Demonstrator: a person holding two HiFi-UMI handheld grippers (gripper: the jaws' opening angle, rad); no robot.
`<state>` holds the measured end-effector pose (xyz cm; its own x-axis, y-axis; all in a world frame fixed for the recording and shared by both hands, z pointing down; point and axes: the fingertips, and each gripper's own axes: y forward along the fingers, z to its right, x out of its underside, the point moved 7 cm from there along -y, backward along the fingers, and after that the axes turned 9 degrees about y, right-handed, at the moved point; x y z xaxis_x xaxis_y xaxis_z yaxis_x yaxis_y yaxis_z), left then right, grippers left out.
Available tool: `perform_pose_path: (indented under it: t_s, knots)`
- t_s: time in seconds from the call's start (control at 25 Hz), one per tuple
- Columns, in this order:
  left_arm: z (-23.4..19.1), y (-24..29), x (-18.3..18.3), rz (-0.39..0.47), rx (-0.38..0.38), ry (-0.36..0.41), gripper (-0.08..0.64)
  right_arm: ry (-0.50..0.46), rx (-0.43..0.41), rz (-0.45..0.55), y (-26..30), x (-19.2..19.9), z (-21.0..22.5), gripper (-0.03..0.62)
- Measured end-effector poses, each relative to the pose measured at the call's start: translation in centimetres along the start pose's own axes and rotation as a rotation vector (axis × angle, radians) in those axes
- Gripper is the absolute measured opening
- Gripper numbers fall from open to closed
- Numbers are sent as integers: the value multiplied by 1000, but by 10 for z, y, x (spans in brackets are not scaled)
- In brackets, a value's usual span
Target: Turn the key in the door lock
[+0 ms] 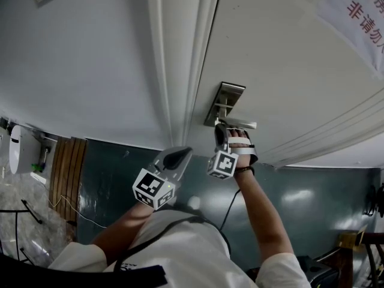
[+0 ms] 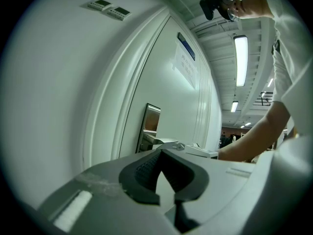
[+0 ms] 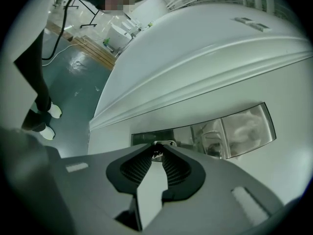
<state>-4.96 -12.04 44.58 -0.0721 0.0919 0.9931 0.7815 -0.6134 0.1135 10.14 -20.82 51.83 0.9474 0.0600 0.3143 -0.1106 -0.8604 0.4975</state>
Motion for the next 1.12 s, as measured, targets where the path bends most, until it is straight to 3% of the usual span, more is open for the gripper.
perform_pose_path:
  t_s: [0.36, 0.48, 0.68, 0.96, 1.12]
  knots:
    - [-1, 0, -4, 6, 4, 9, 5, 135, 11, 9, -2, 2, -3, 80]
    - [-2, 1, -5, 9, 7, 11, 5, 218, 14, 38, -12, 3, 1, 82]
    - [-2, 5, -9, 14, 21, 17, 5, 480, 22, 137, -38, 7, 8, 83]
    - [-3, 9, -15, 23, 35, 23, 5, 987, -4, 356, -91, 7, 20, 41]
    - [-2, 11, -20, 31, 45, 27, 5, 1193, 24, 446, -118, 9, 26, 8]
